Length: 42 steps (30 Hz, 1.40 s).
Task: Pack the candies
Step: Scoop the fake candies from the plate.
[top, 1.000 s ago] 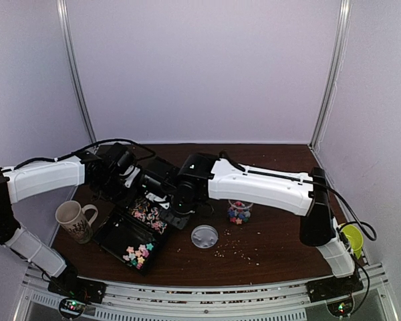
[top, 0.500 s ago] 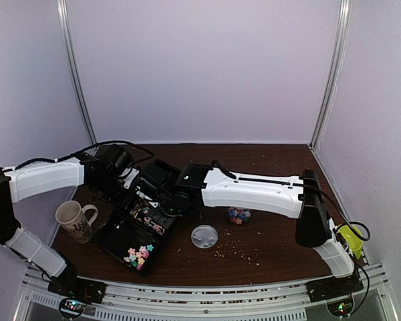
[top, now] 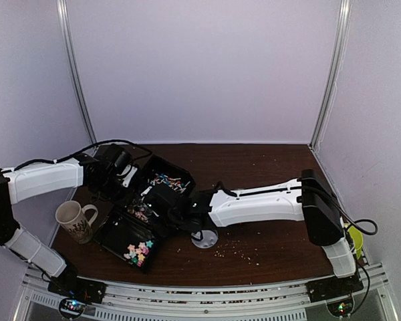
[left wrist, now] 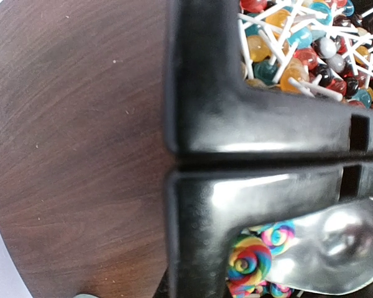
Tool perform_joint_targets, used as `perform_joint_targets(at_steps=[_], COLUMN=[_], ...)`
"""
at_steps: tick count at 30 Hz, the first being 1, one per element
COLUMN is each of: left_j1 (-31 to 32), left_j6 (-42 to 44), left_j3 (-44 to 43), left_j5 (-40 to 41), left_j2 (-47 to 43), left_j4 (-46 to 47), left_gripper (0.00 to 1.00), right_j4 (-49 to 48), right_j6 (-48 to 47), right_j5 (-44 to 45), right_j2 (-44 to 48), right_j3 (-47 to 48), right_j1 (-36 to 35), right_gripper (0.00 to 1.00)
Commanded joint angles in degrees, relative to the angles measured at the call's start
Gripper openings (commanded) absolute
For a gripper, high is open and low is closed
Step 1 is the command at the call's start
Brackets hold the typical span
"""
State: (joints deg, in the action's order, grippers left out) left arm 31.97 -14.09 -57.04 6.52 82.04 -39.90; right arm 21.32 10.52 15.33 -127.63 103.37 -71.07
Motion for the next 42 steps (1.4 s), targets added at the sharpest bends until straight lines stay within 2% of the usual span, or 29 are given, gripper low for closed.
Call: perform_joint_targets(at_steps=[1,6,12,18,35,42], left_j1=[2.90,2.36,2.19,0.84,-0.06,-0.49], left_j6=[-0.63,-0.99,-1.38,-2.84,-2.88,-3.94], left_j3=[-4.71,-5.86,-6.44,-6.46,-5.97,-7.04], left_j5=[-10.27,-4.34,-3.31,-0.63,-3.87,-0.51], left_j2=[-6.81,-6.05,-4.67,-4.50,-4.69,-2.76], left_j4=[11.48,8.38,6.84,5.54,6.51,3.89], left_gripper=[0.00,0.00,0.00,0.00,0.00,0.00], right_j4=[-10.31,-9.37,-11.82,-18.26,-35.61,-42.78], right_j6=[-0.32,0.51,1.14,1.60,0.47,-1.23], right_j5=[1.78,1.17,1.56,2.03,1.49,0.31], right_j2=[-2.81,-2.98,-1.25,2.06,6.96,9.45], right_j3=[-8.06,-7.98,-11.11,-17.77,-30.35,-35.88], right_j1=[1.98,2.09,2.30,2.52,3.08,3.21], right_gripper=[0.00,0.00,0.00,0.00,0.00,0.00])
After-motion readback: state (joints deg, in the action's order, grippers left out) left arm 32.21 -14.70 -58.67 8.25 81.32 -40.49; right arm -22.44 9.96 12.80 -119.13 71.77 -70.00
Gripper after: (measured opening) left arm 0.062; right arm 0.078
